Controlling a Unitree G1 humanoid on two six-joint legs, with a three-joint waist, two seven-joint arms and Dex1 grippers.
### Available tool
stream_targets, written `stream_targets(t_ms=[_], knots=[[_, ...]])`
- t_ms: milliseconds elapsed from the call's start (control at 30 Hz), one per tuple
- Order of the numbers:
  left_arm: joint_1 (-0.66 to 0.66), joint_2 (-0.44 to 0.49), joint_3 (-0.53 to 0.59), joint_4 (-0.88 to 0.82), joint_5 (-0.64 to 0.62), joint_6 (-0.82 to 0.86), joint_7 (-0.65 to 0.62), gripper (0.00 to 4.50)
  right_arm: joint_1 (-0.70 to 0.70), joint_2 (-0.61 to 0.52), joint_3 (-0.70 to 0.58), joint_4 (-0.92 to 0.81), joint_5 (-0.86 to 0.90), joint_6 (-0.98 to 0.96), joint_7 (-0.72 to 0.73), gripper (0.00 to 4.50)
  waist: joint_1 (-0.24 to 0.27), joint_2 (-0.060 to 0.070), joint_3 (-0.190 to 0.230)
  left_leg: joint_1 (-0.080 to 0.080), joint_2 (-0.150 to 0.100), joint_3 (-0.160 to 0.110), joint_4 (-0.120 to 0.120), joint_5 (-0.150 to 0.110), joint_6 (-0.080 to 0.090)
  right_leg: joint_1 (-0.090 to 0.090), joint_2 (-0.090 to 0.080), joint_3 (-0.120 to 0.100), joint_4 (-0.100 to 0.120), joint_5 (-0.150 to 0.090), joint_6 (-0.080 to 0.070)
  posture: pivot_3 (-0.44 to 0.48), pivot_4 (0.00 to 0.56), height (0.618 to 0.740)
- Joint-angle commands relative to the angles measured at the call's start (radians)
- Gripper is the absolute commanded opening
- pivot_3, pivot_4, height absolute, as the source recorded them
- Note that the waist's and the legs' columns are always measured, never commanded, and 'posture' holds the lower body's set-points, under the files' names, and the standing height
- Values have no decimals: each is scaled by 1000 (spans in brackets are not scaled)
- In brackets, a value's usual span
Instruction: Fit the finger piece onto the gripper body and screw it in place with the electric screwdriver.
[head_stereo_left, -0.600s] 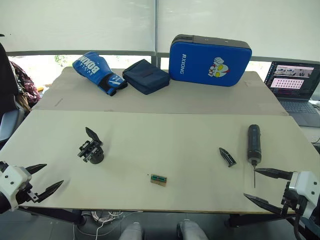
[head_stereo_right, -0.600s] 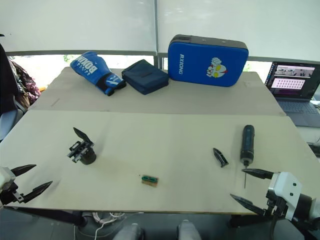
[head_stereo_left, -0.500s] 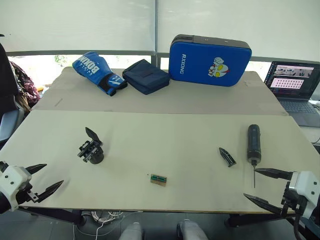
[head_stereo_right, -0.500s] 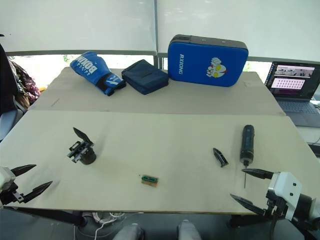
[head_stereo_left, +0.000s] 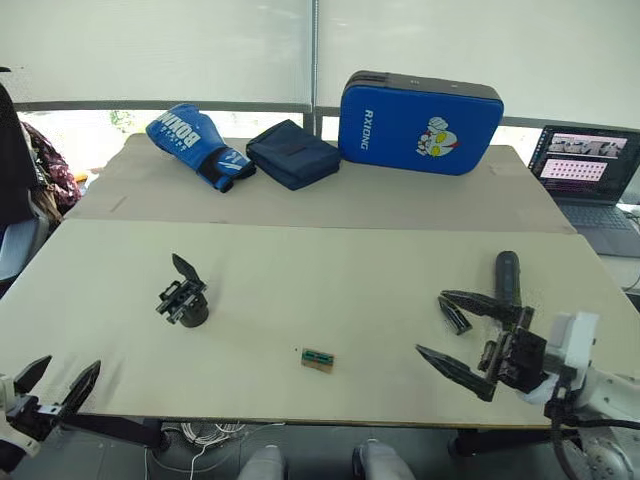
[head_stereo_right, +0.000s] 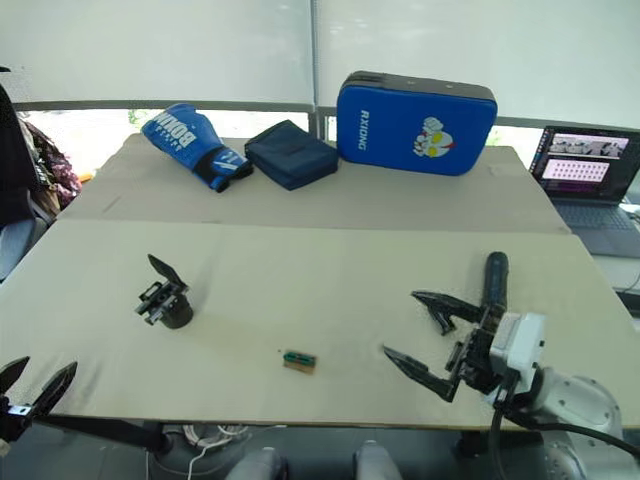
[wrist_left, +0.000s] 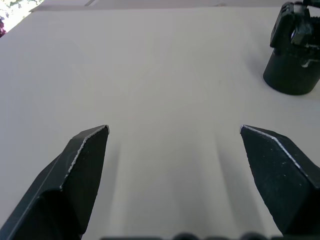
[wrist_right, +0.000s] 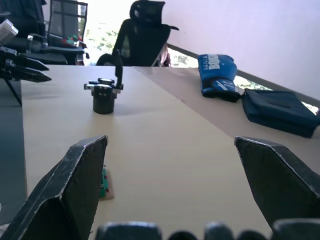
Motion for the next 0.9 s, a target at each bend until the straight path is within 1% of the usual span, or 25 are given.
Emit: stream_targets(t_ms=[33, 133, 233, 367, 500, 567, 800, 900], knots=[[-28, 5, -36, -89, -16, 20, 13, 4436, 1, 4, 7, -21, -13, -42, 0, 4500, 5, 0, 0, 0, 0, 0, 0, 0, 0, 0, 0, 0, 0, 0, 0, 0, 150, 740], [-76, 20, -88, -132, -18, 76, 30, 4436, -8, -1, 10, -11, -15, -44, -3, 4500, 8, 0, 0, 1, 0, 1, 0, 0, 0, 0, 0, 0, 0, 0, 0, 0, 150, 740], [-119, 35, -156, -159, 16, 121, 44, 4436, -19, -5, 16, -7, -22, -42, -6, 4500, 3, 0, 0, 1, 1, 1, 0, 0, 0, 0, 2, 0, 0, 0, 0, 0, 150, 740], [-170, 48, -221, -114, 81, 119, 63, 4436, -33, -1, 27, -6, -36, -41, -17, 4500, -7, 1, 0, 2, 1, 2, 0, 0, 0, 0, 4, 1, 0, 1, -2, 0, 150, 740], [-185, 59, -283, -60, 129, 82, 23, 4436, -46, 2, 32, -3, -40, -40, -27, 4500, -16, 1, 0, 2, 2, 3, 0, 0, 0, 0, 7, 1, 0, 1, -3, 0, 150, 740], [-212, 56, -309, -28, 154, 61, 25, 4436, -53, 1, 35, 2, -41, -40, -30, 4500, -15, 1, 0, 2, 2, 3, 0, 0, 0, 0, 8, 2, 0, 1, -4, 0, 150, 740], [-320, 3, -400, 72, 216, -33, 32, 4436, -68, -4, 33, 3, -39, -36, -40, 4500, -9, 2, 0, 2, 3, 2, 0, 0, 0, 0, 9, 3, 1, 1, -5, 0, 150, 740], [-352, -10, -418, 112, 235, -58, 43, 4436, -67, -3, 29, -4, -39, -32, -50, 4500, -7, 5, -1, 2, 3, 2, 0, 0, 0, 0, 9, 3, 1, 2, -5, 0, 150, 740]])
